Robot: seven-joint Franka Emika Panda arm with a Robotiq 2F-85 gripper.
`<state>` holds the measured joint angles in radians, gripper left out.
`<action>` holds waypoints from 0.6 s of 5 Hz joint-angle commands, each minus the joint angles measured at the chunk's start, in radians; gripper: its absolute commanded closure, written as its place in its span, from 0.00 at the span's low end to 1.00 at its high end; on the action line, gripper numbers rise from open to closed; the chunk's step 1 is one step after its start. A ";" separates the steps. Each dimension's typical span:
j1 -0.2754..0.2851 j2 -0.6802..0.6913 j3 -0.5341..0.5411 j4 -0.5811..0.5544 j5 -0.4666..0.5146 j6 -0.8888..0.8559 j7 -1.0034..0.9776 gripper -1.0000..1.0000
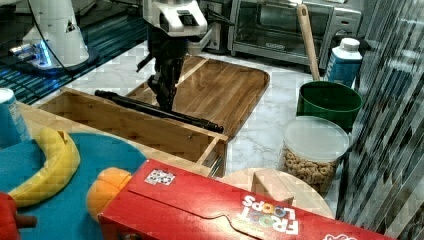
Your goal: Close the drawer.
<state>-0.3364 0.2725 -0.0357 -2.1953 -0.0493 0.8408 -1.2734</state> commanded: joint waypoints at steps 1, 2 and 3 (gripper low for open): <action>-0.186 0.130 -0.113 0.278 0.058 0.056 -0.259 1.00; -0.183 0.122 -0.145 0.308 0.028 0.013 -0.221 1.00; -0.163 0.088 -0.166 0.301 -0.027 -0.023 -0.136 1.00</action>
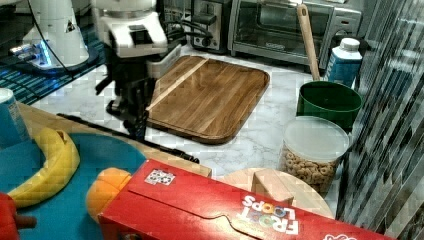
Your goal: Close the drawer.
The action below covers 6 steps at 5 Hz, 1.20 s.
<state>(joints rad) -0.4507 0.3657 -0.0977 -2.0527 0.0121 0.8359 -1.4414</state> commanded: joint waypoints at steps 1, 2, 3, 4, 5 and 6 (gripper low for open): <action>-0.058 -0.002 -0.088 0.165 -0.060 -0.045 0.016 1.00; -0.062 -0.002 -0.084 0.165 -0.062 -0.045 0.017 1.00; -0.062 -0.002 -0.084 0.165 -0.062 -0.045 0.017 1.00; -0.062 -0.002 -0.084 0.165 -0.062 -0.045 0.017 1.00; -0.064 -0.003 -0.082 0.165 -0.063 -0.045 0.017 1.00; -0.058 -0.002 -0.088 0.165 -0.060 -0.045 0.015 1.00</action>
